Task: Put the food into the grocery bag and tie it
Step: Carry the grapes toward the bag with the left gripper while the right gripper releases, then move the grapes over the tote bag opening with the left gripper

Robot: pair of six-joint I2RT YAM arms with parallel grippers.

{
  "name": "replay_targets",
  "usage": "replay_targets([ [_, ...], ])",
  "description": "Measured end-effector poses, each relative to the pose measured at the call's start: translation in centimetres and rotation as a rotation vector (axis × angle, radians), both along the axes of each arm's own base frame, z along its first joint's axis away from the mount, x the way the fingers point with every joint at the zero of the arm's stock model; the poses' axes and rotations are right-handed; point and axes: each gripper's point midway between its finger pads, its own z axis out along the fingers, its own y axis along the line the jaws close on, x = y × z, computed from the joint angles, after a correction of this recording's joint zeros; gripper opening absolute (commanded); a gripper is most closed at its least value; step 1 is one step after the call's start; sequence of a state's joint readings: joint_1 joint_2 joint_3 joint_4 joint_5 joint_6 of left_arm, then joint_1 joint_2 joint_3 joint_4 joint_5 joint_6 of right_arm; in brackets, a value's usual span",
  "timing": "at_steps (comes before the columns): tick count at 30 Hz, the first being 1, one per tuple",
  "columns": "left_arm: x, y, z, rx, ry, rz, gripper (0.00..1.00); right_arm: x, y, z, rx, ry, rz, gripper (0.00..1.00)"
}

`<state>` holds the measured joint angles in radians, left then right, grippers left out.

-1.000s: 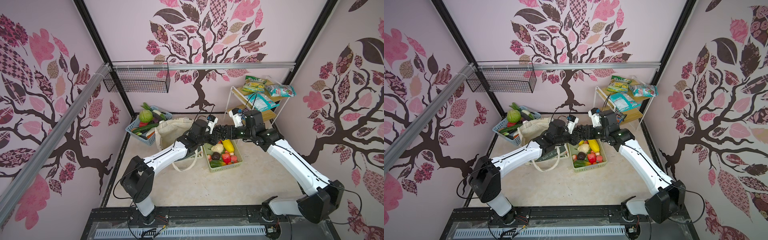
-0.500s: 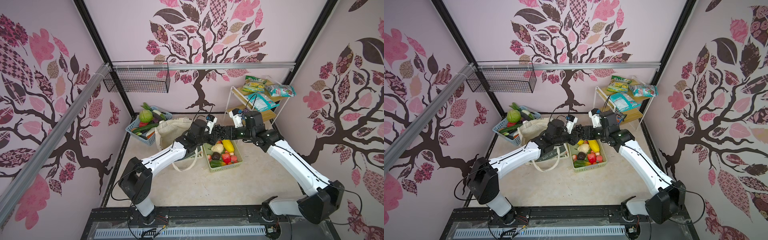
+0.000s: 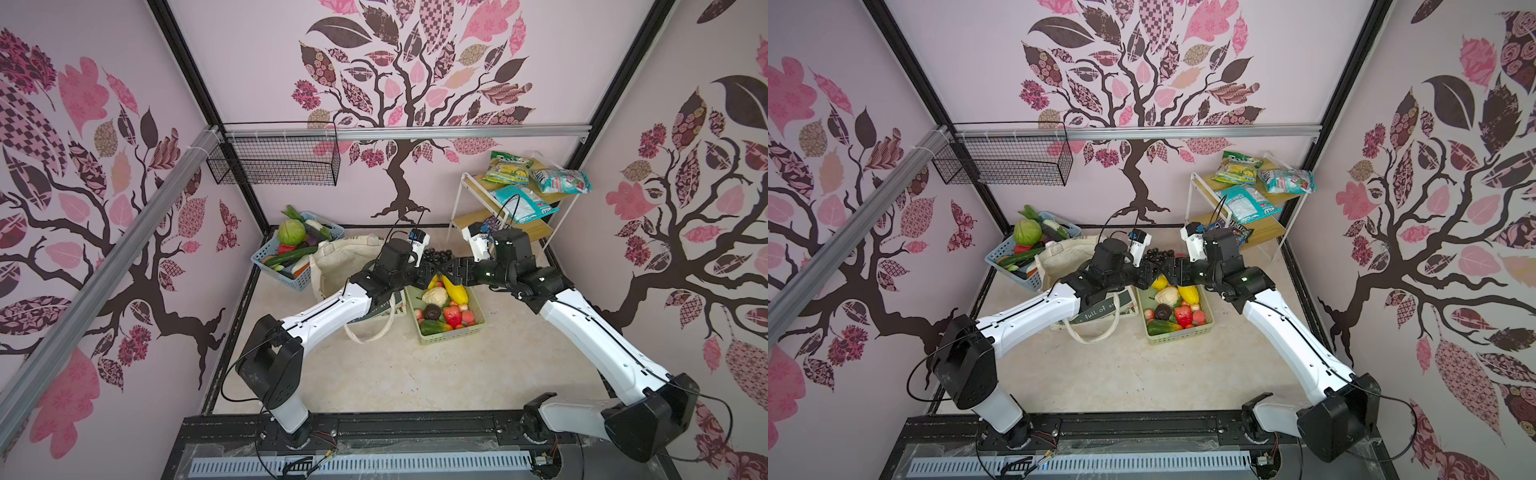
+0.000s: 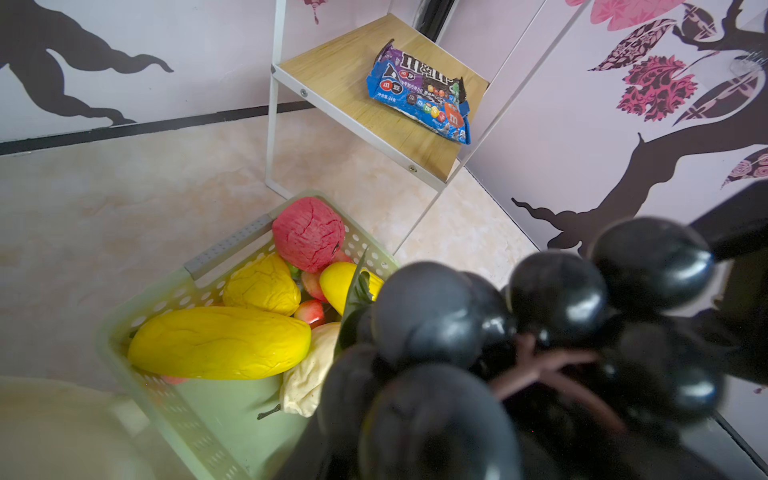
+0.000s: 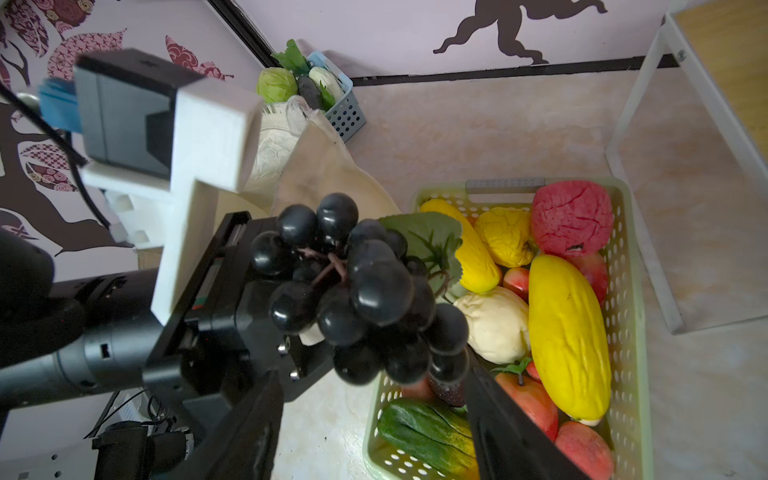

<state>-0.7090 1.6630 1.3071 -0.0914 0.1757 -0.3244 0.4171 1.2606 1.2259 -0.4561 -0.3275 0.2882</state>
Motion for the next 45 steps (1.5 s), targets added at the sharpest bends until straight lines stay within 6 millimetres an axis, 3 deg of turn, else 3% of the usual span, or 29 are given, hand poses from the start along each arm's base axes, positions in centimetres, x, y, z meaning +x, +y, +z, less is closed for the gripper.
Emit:
replay_targets([
  [5,0.5,1.1,0.4,0.009,-0.005,0.031,0.31,-0.2,-0.1,0.1,0.002,-0.005,0.000,0.73],
  [11,1.3,2.4,2.7,-0.014,-0.038,0.065,0.31,-0.6,-0.3,0.9,0.013,-0.030,0.000,0.73],
  [19,1.7,4.4,5.6,-0.031,-0.086,0.112,0.32,-1.0,-0.4,-0.8,-0.001,0.002,0.000,0.73],
  [32,2.3,10.4,9.6,-0.024,-0.156,0.242,0.32,-1.0,-0.1,-0.4,0.014,-0.008,0.015,0.73],
  [45,2.4,14.0,9.8,0.009,-0.142,0.334,0.32,-0.9,-0.2,-0.3,0.018,-0.010,0.007,0.72],
])
